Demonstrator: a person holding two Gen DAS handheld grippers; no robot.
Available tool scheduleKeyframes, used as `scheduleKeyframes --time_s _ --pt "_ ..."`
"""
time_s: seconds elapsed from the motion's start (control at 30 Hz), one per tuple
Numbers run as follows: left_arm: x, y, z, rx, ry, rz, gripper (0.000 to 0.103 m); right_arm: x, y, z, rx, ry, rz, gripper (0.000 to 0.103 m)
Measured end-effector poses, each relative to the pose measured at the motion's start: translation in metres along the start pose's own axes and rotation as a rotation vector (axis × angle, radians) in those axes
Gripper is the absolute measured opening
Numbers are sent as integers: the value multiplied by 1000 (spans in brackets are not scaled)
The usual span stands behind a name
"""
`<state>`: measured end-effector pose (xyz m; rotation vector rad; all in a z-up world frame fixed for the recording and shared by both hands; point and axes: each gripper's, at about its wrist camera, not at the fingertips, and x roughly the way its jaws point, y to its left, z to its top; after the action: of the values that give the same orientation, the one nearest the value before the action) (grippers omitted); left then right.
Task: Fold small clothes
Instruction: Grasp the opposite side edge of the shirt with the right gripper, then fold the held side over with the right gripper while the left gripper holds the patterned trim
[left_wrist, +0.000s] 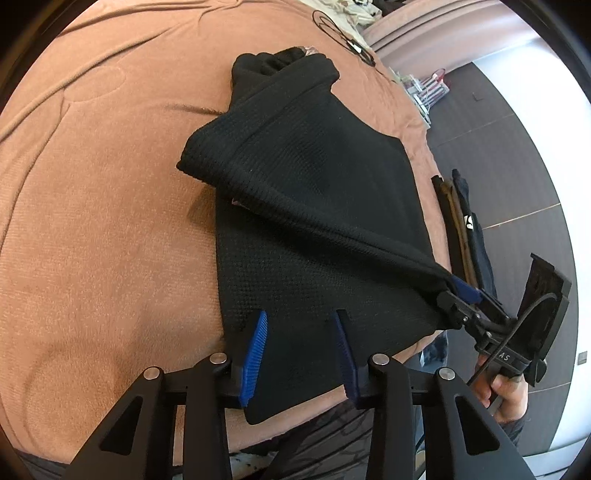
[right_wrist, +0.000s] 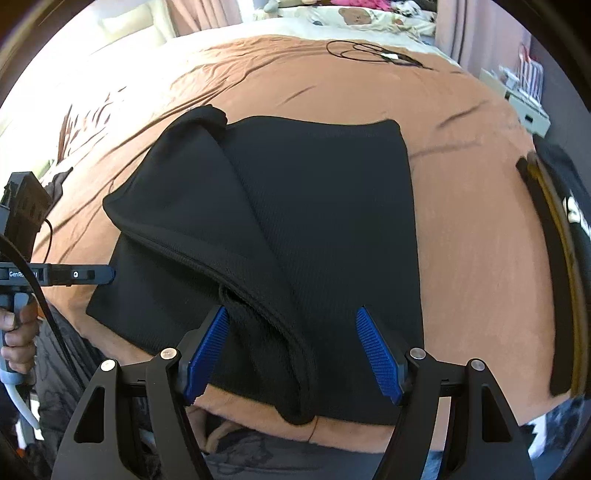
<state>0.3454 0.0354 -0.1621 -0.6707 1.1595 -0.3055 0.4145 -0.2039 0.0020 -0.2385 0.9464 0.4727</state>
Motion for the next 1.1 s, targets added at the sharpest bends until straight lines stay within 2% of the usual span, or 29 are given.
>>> scheduleKeyframes --time_s 0.1,0.17,0.23,0.33,0.4,0.43,0.57,0.67,0.83,1.03,1.1 --pt "-3 0 1 -4 1 -6 39 6 8 -5 -22 7 -4 70" --pt "-7 1 2 -3 1 -22 39 14 12 -2 -37 12 -6 60" --pt "-9 -2 9 -12 -11 -59 40 18 10 -2 -46 23 -5 38" --pt "-18 -4 19 -34 -47 -92 58 15 6 -1 -37 -2 -1 21" --pt "-21 -4 25 -58 -80 -115 76 11 2 -1 -18 -21 3 13" --pt "-21 -4 28 -71 -88 -127 78 9 0 -2 -10 -27 6 10" --pt "-9 -10 35 -117 -91 -185 79 6 -8 -7 21 -44 33 9" --pt "8 -18 34 -126 -55 -204 79 1 -14 -10 42 -60 45 6" --pt "24 -21 33 -145 -32 -164 79 -5 -24 -17 75 -90 60 4" --pt "27 -18 46 -230 -103 -123 78 -6 -32 -24 94 -100 85 4" --pt "29 -17 48 -264 -114 -103 68 -7 -37 -25 107 -105 97 4"
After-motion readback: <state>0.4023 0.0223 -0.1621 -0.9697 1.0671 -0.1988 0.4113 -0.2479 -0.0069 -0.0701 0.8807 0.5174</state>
